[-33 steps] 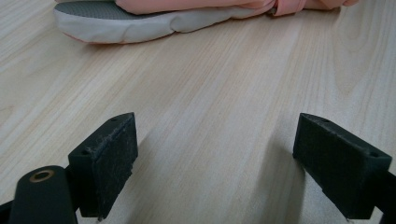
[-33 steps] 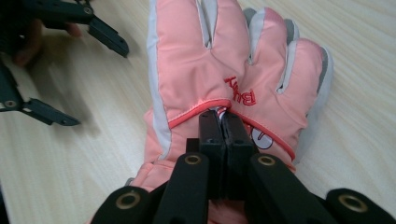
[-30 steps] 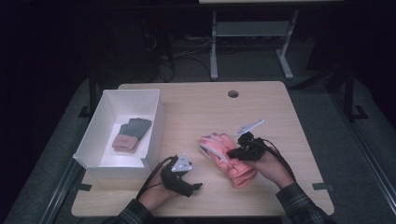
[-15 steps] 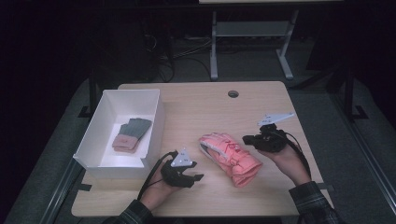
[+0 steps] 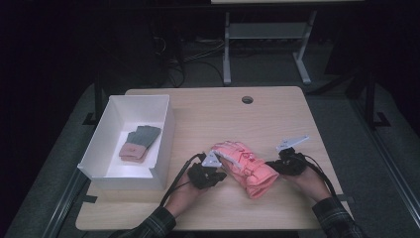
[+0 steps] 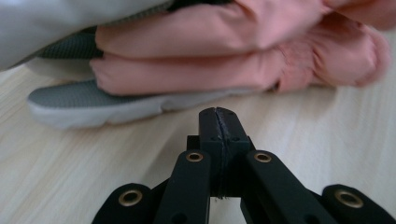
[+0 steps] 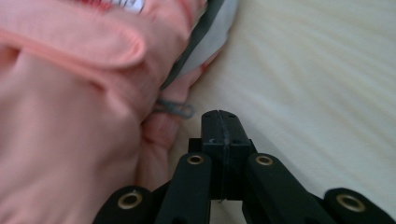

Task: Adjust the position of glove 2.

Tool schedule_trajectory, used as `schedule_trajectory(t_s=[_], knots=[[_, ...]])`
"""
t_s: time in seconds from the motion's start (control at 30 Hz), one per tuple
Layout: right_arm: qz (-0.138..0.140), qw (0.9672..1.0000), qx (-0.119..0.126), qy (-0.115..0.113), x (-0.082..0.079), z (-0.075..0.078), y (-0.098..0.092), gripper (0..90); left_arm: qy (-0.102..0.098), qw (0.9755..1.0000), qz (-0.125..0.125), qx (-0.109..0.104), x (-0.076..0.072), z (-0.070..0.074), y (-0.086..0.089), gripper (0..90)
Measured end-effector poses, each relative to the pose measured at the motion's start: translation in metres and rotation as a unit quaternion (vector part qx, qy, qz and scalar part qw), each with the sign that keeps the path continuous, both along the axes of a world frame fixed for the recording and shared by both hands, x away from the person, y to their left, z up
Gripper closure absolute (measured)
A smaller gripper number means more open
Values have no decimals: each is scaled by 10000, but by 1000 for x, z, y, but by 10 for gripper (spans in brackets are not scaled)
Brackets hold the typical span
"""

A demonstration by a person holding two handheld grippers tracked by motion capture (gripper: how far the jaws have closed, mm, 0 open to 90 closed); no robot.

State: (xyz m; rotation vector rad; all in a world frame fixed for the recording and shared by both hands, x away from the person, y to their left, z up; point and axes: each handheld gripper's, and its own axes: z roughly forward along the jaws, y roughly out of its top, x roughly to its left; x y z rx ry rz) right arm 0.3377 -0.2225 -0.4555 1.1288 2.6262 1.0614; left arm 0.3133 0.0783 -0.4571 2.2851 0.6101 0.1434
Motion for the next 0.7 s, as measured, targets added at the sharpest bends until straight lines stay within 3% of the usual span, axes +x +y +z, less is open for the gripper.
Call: schedule_trajectory(t_s=[0.17,0.43,0.5,0.7], knots=[[363,9993,-26,126,-10,-10,7,900,103,9999,-87,89,5,-5,-6,895],[732,9971,102,152,-30,-7,21,900,156,9998,-135,20,7,-3,-3,896],[820,9964,134,165,-36,-6,27,900,139,9996,-199,114,9,-3,0,896],[1054,9940,181,213,-53,-7,42,900,279,9994,-204,-31,16,-3,7,896]])
